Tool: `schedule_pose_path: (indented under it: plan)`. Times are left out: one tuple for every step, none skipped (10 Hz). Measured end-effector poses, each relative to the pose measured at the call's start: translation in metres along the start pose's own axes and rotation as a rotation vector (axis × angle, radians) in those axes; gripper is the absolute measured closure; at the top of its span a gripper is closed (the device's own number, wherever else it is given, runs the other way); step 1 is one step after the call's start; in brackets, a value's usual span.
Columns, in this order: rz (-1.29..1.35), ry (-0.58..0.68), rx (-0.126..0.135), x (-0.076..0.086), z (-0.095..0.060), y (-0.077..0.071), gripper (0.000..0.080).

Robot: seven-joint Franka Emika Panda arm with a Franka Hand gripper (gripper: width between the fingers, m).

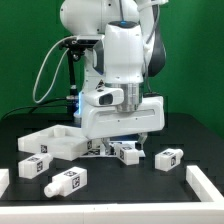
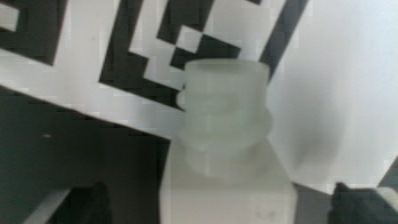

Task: Assemble one leg

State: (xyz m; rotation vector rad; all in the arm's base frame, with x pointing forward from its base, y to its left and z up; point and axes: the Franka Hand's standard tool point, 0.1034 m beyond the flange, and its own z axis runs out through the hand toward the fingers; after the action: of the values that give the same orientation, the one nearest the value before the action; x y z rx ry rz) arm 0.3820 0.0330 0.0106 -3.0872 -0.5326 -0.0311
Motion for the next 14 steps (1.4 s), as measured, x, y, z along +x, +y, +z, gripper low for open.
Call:
schedule_pose_path:
  plan:
    - [0.003, -0.033, -0.002, 0.004, -0.019, 0.003, 0.0156]
    - [0.031, -0.048, -0.008, 0.014, -0.045, 0.003, 0.0151]
    - [0.127, -0.056, -0.012, 0.028, -0.06, -0.006, 0.0151]
    - [0.211, -0.062, -0.013, 0.049, -0.063, -0.02, 0.015]
    - [0.268, -0.058, -0.016, 0.065, -0.059, -0.03, 0.015]
    - [0.281, -0.057, -0.017, 0.075, -0.055, -0.043, 0.015]
    - [0.262, -0.057, -0.014, 0.075, -0.055, -0.045, 0.015]
    - [0.263, -0.057, -0.014, 0.075, -0.054, -0.044, 0.015]
    - [0.262, -0.058, -0.014, 0.074, -0.054, -0.045, 0.015]
    - [0.318, -0.054, -0.014, 0.075, -0.053, -0.046, 0.015]
    - [0.431, -0.051, -0.015, 0.075, -0.048, -0.049, 0.015]
    - [0.565, -0.038, -0.007, 0.077, -0.037, -0.056, 0.015]
    - [0.626, -0.019, 0.004, 0.08, -0.024, -0.07, 0.015]
    - [0.659, -0.018, 0.017, 0.081, -0.013, -0.071, 0.015]
